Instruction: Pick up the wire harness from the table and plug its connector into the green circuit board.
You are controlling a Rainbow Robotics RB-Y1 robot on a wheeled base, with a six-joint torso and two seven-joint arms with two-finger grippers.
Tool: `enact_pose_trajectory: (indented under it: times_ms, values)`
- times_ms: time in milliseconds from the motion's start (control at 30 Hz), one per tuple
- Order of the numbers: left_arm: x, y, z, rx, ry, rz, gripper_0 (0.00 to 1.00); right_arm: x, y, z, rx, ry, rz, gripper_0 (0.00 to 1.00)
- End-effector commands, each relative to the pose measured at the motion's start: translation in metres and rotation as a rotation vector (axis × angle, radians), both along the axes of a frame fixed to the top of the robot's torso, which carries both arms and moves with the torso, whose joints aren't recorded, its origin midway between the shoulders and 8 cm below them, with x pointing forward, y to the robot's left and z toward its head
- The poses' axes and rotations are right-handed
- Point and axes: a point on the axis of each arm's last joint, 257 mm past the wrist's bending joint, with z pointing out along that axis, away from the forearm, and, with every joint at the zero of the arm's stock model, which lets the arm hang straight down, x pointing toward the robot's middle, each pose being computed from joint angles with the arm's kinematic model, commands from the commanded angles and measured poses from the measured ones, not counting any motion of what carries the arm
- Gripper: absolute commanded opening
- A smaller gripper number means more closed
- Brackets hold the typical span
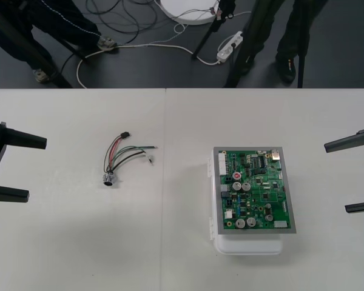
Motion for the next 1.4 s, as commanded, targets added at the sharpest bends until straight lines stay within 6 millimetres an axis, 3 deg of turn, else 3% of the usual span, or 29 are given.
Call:
enact_pose_trajectory:
  times_ms: [33, 500, 533, 633, 933, 1400]
  values:
    - [0.004, -0.001, 0.0, 0.051, -0.027, -0.023, 1.0, 0.007, 0.004, 0.018, 0.014, -0.058, -0.001, 1.0]
    - [0.036, -0.012, -0.027, 0.128, 0.101, 0.113, 1.0, 0.007, 0.004, 0.018, 0.014, -0.058, -0.001, 1.0]
    - [0.04, -0.012, -0.029, 0.137, 0.104, 0.126, 1.0, -0.002, 0.009, -0.005, 0.041, 0.014, -0.005, 1.0]
    - [0.048, -0.012, -0.037, 0.16, 0.117, 0.157, 1.0, -0.002, 0.01, -0.011, 0.051, 0.024, -0.009, 1.0]
    - [0.074, -0.016, -0.062, 0.237, 0.126, 0.262, 1.0, 0.005, 0.01, -0.006, 0.053, 0.004, -0.019, 1.0]
    - [0.109, -0.015, -0.116, 0.379, 0.112, 0.405, 1.0, 0.013, 0.01, 0.008, 0.22, 0.055, -0.047, 1.0]
